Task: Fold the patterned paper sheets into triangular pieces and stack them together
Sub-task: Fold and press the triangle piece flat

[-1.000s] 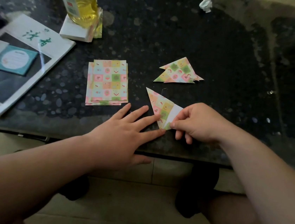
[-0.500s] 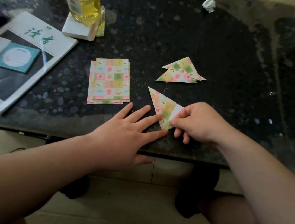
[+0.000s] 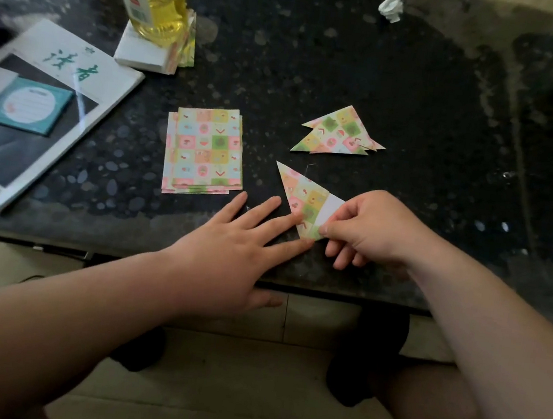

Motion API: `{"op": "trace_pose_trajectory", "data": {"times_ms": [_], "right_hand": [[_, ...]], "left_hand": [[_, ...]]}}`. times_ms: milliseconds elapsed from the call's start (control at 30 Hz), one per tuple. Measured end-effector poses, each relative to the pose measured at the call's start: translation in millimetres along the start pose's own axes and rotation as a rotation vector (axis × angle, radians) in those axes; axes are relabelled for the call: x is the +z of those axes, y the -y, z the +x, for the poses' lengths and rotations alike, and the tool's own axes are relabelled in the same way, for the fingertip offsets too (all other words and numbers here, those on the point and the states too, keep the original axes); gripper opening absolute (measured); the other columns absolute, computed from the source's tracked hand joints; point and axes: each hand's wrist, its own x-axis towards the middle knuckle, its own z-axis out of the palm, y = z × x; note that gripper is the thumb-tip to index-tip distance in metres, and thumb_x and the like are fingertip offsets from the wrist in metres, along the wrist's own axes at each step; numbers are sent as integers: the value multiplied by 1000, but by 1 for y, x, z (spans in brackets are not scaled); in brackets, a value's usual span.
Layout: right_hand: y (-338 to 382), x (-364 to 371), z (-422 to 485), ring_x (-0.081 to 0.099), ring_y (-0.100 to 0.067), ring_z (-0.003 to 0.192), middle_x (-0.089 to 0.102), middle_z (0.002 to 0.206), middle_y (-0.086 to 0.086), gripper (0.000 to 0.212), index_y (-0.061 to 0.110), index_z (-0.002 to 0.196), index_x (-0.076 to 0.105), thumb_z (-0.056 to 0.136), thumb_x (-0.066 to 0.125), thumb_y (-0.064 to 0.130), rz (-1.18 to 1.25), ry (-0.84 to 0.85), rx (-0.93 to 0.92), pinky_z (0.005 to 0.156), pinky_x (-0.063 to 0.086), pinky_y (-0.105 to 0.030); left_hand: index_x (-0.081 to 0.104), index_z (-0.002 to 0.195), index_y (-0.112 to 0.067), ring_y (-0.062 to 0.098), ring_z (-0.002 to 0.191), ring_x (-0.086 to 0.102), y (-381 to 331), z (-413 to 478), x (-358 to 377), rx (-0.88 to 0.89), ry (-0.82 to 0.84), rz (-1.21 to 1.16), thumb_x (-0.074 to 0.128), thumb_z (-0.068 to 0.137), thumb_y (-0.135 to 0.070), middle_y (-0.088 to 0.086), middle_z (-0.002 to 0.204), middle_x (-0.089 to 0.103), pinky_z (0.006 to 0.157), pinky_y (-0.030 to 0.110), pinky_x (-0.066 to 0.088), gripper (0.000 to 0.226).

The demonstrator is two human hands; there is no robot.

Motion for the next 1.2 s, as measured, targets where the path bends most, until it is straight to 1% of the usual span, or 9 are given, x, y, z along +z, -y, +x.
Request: {"op": "trace_pose_trajectory", "data": {"times_ms": [100, 167, 267, 400, 667, 833, 1200], "right_hand": [[1, 1, 0, 70, -14, 51, 76, 67, -6, 9, 7, 91, 72, 97, 67, 12, -16, -19, 1, 41, 45, -19], [1, 2, -1, 70, -14, 51, 76, 67, -5, 10, 8, 90, 72, 97, 68, 13, -24, -31, -1, 41, 44, -19], [2, 3, -2, 68, -13, 49, 76, 66, -4, 10, 9, 89, 72, 97, 68, 14, -39, -44, -14, 41, 44, -19], [2, 4, -3, 64, -11, 45, 75, 66, -2, 10, 10, 89, 72, 96, 67, 14, -58, -61, -41, 39, 44, -19], [-1, 5, -1, 61, -10, 43, 75, 66, 1, 12, 13, 86, 73, 95, 68, 17, -102, -80, -72, 45, 46, -22], [0, 4, 0, 59, -9, 40, 75, 65, 2, 10, 13, 86, 74, 94, 69, 17, -113, -80, -70, 48, 47, -22], [-1, 4, 1, 57, -10, 39, 75, 64, -1, 10, 13, 85, 73, 94, 69, 16, -105, -75, -56, 43, 42, -22]], "left_hand": [[-15, 160, -35, 18, 153, -28, 4, -1, -5, -15, 47, -63, 29, 94, -76, -12, 167, -23, 125, 49, -14, 89], [-13, 161, -37, 12, 151, -31, 11, -1, -9, 0, 67, -63, 32, 97, -73, -17, 165, -26, 124, 43, -18, 86], [-6, 161, -43, 9, 151, -28, 18, 0, -8, 24, 41, -80, 34, 97, -72, -19, 166, -23, 122, 38, -19, 81], [-4, 160, -47, 14, 153, -27, 13, 1, -7, 31, 53, -55, 34, 97, -72, -16, 167, -22, 125, 44, -14, 78], [-4, 160, -48, 14, 153, -26, 12, 1, -10, 19, 68, -55, 37, 97, -71, -15, 167, -22, 126, 45, -13, 78], [-2, 160, -46, 17, 155, -23, 8, 0, -8, 11, 47, -57, 39, 97, -70, -12, 169, -18, 126, 47, -12, 79], [-2, 160, -47, 19, 155, -22, 7, 1, -8, 17, 44, -44, 39, 98, -70, -10, 170, -17, 125, 49, -13, 78]]}}
